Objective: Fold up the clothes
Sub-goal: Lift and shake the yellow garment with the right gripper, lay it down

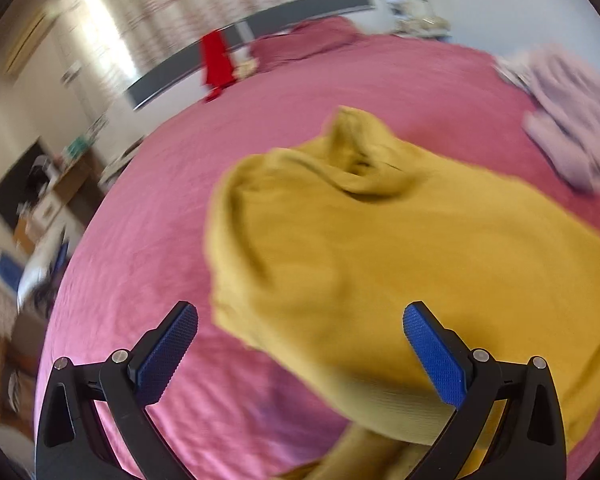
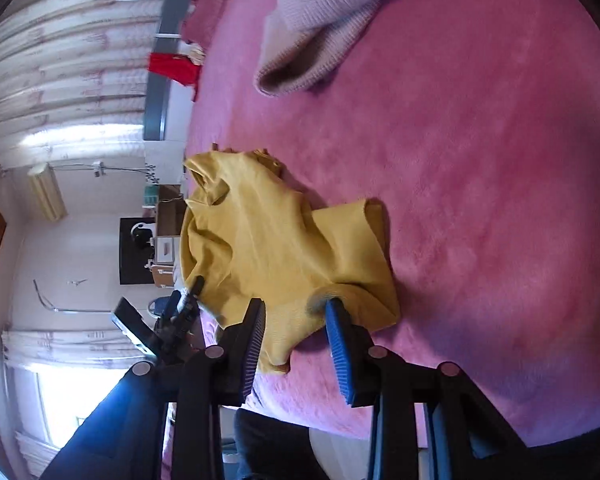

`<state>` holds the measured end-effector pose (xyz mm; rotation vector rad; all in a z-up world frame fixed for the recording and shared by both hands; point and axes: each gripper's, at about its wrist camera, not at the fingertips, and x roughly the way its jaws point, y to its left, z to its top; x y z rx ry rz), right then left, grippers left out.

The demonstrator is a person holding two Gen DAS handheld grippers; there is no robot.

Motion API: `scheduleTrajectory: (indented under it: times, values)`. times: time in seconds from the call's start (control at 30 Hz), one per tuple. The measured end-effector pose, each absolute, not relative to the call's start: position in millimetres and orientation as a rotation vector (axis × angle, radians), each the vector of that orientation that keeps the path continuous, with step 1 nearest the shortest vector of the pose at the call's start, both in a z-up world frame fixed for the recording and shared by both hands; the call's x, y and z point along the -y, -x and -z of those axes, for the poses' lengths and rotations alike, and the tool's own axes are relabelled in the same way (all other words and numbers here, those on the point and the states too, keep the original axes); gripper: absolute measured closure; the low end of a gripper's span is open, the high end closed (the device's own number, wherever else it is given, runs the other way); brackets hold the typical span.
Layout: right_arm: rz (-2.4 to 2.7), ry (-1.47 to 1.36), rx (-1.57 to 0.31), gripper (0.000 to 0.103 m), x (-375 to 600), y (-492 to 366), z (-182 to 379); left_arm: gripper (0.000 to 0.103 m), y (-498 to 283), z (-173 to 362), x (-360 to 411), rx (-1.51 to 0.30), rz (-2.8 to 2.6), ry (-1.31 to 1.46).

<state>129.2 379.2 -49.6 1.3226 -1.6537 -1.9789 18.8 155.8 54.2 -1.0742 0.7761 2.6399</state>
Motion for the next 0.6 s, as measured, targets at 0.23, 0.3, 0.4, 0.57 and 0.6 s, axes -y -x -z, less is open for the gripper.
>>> scheduleTrajectory:
  times: [0.23, 0.3, 0.4, 0.57, 0.6]
  values:
    - [2.102, -1.091, 1.742, 0.068, -444, -152, 12, 0.0, -52, -31, -148, -0.801, -2.621, 1.055]
    - [2.145, -1.147, 1.663, 0.064, -441, -122, 8, 0.0, -54, -31, -134, -0.702, -2.612, 1.106]
    - [2.246, -1.337, 1.442, 0.062, -421, -67, 12, 0.0, -57, -33, -114, -0.543, -2.599, 1.175]
    - [1.989, -1.598, 1.096, 0.062, -315, -21, 33, 0.0, -78, -32, -99, -0.543, -2.598, 1.2]
    - [1.976, -1.587, 1.115, 0.062, -314, -24, 32, 0.0, -81, -32, -93, -0.567, -2.599, 1.202]
